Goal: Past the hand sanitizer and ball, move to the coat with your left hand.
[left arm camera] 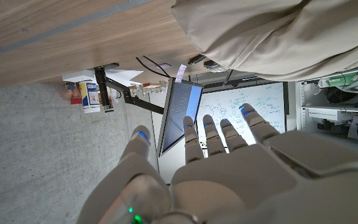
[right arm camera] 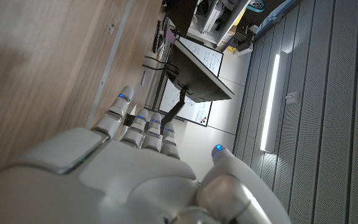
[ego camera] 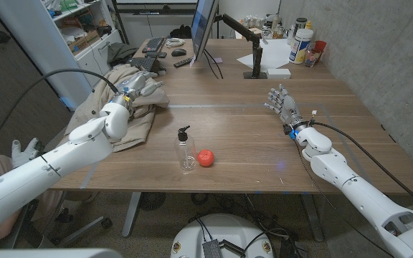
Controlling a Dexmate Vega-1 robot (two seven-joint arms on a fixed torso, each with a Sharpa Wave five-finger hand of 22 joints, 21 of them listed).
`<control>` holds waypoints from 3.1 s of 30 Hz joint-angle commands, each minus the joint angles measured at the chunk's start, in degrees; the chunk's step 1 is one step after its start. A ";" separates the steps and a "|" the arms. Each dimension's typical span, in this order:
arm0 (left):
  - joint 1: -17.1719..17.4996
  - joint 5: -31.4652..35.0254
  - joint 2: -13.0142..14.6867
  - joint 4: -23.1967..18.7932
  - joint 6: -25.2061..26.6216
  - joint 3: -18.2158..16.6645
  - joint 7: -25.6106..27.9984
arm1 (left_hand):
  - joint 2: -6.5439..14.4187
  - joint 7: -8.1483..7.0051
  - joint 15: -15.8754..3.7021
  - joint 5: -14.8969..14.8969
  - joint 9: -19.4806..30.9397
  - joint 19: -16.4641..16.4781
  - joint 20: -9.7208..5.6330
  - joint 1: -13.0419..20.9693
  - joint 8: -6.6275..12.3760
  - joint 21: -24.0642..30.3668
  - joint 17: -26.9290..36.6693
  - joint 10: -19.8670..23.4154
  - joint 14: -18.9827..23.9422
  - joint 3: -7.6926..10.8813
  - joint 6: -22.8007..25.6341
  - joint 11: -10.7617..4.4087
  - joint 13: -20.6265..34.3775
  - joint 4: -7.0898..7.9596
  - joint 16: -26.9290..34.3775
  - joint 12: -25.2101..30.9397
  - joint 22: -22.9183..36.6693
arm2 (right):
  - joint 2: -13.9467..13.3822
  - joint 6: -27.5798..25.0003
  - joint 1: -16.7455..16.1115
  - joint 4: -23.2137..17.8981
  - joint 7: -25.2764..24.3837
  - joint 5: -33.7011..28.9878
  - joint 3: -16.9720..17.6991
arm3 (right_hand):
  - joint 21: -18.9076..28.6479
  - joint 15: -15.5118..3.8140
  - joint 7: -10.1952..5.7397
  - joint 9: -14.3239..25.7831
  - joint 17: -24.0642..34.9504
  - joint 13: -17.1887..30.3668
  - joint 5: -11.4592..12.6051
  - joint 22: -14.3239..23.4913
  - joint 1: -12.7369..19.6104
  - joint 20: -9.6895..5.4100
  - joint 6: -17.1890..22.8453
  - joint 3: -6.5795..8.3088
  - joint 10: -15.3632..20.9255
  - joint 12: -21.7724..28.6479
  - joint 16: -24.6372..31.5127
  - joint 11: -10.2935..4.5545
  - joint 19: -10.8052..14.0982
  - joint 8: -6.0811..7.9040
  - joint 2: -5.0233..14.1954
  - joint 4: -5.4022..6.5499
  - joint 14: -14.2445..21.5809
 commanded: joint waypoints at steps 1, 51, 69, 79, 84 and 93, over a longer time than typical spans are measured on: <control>3.05 2.73 0.73 0.77 -2.00 -2.16 2.86 | -0.79 0.00 -2.42 0.46 0.19 1.22 -0.31 -0.10 0.39 0.54 -0.03 1.23 1.03 -0.19 1.30 -0.02 0.31 -0.04 0.59 0.50 0.02 | -0.12 -0.44 -0.12 -0.28 -0.26 0.01 -0.02 | -0.19 -0.33 -0.26 0.09 0.08 0.04 0.28 0.25 0.10 -0.13 0.25 -0.36 -0.04 -0.03 -0.05 -0.03 0.03 0.33 0.47 0.03 -0.02; 7.58 10.64 1.19 4.60 0.63 -4.04 7.67 | -0.77 -1.84 -3.47 1.61 0.26 4.33 -1.98 -2.62 -1.63 -0.12 0.29 1.91 1.66 -1.10 -6.64 -0.53 0.43 1.64 -0.41 -0.65 0.07 | -0.72 -2.05 0.21 -0.51 -0.52 -0.75 -0.67 | -1.19 -0.33 -0.27 0.09 -0.19 0.03 0.30 0.27 0.13 -0.10 0.36 -0.73 -0.04 0.03 0.08 -0.03 0.43 0.37 0.62 0.01 -0.09; 5.77 12.02 0.19 6.26 1.56 -2.86 7.83 | -0.84 -1.84 -3.40 1.71 0.23 3.96 -1.75 -2.60 -1.42 -0.40 0.21 1.91 1.63 -1.11 -6.63 -0.58 0.44 1.51 -0.43 -0.80 0.06 | -0.73 -2.20 0.75 0.08 -0.02 -1.00 -0.99 | -1.63 -0.32 -0.25 0.09 -0.27 0.02 0.30 0.28 0.12 -0.05 0.45 -0.91 -0.27 -0.04 0.00 -0.16 0.48 0.40 0.62 0.01 -0.44; 4.14 13.23 0.65 7.10 0.45 -1.93 6.93 | -0.68 -1.69 -3.28 1.76 0.22 3.87 -1.75 -2.33 -1.24 -0.50 0.15 1.98 1.73 -0.94 -6.41 -0.52 0.44 1.35 -0.42 -0.86 0.06 | -1.71 -1.81 1.17 0.80 3.45 -0.92 -1.62 | -2.26 -0.25 -0.52 0.08 -0.39 0.01 0.29 0.29 0.14 0.24 -0.19 -1.16 -1.45 -0.43 -0.15 -0.48 0.22 0.14 0.50 -0.05 -1.02; 4.01 13.12 0.47 7.59 0.12 -1.93 6.98 | -0.60 -1.68 -3.24 1.77 0.21 3.90 -1.77 -2.19 -0.99 -0.52 0.12 2.07 1.79 -0.85 -5.82 -0.54 0.45 1.25 -0.41 -0.87 0.06 | -1.85 -1.87 1.07 0.76 3.62 -0.84 -1.58 | -2.38 -0.40 -0.51 0.08 -0.42 0.01 0.29 0.29 0.13 0.35 -0.42 -1.23 -1.46 -0.40 -0.17 -0.52 0.26 0.07 0.45 -0.06 -1.13; 3.37 12.78 0.06 9.03 -0.26 -1.81 7.01 | -0.55 -1.59 -3.20 1.76 0.20 3.72 -1.76 -2.03 -0.98 -0.63 0.09 2.04 1.78 -0.77 -5.75 -0.56 0.45 1.13 -0.44 -0.96 0.06 | -1.67 1.45 0.96 2.27 6.52 -0.45 -1.39 | -2.75 -0.69 -0.77 0.08 -0.51 0.01 0.28 0.29 0.19 0.46 -0.82 -1.43 -1.72 -0.40 -0.14 -1.10 0.30 -0.03 0.27 -0.15 -1.20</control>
